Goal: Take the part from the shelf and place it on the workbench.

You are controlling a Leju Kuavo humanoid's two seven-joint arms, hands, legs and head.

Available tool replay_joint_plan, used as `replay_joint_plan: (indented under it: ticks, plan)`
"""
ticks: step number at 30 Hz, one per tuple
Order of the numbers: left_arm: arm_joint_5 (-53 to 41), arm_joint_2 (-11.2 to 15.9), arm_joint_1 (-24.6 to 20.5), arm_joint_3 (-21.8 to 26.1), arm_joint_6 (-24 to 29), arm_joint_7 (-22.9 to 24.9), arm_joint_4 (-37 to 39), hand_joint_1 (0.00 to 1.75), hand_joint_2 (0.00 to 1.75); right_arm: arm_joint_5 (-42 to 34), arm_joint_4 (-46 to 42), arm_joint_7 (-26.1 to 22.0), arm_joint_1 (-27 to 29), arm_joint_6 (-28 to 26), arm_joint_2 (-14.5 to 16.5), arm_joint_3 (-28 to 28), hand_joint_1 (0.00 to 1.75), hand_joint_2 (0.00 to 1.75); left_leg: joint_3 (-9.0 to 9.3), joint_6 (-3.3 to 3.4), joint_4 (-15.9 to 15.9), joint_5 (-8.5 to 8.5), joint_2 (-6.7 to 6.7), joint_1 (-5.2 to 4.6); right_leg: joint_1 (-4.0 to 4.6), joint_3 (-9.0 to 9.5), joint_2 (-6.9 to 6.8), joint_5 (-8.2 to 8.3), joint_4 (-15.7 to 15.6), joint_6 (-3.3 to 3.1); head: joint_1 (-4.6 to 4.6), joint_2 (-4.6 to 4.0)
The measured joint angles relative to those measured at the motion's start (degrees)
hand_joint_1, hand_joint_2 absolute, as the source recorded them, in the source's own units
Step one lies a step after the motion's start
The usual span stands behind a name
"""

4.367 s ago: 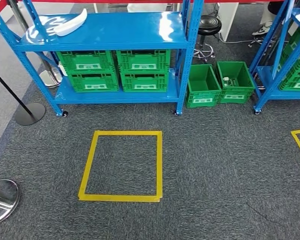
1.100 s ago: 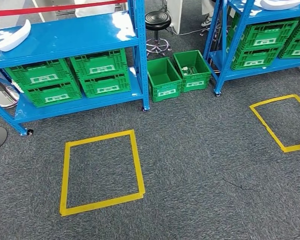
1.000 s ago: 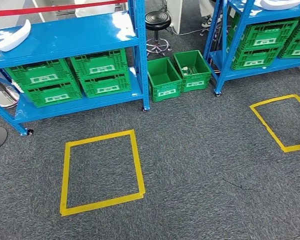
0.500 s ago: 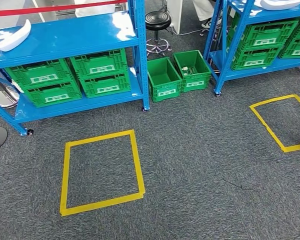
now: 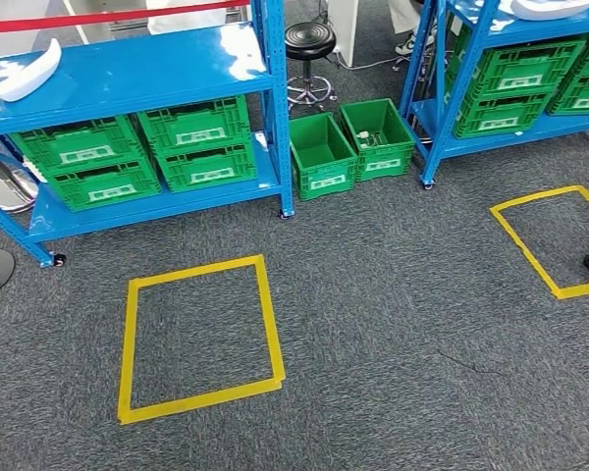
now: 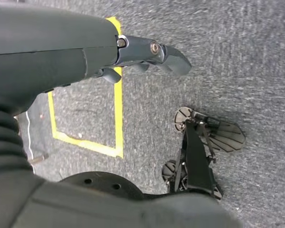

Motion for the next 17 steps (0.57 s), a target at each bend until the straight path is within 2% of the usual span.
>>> replay_joint_plan:
  ticks: [17]
  plan:
    - [12.72, 1.76, 3.52, -22.42, -2.50, -4.74, -2.66, 0.00, 0.00, -14.24, -3.09, 1.64, 3.59, 2.34, -2.54, 21.44, 0.00, 0.00, -0.01, 0.08, 0.01, -0.04, 0.00, -0.09, -0.08, 0.03, 0.00, 0.01, -0.01, 0.04, 0.01, 0.00]
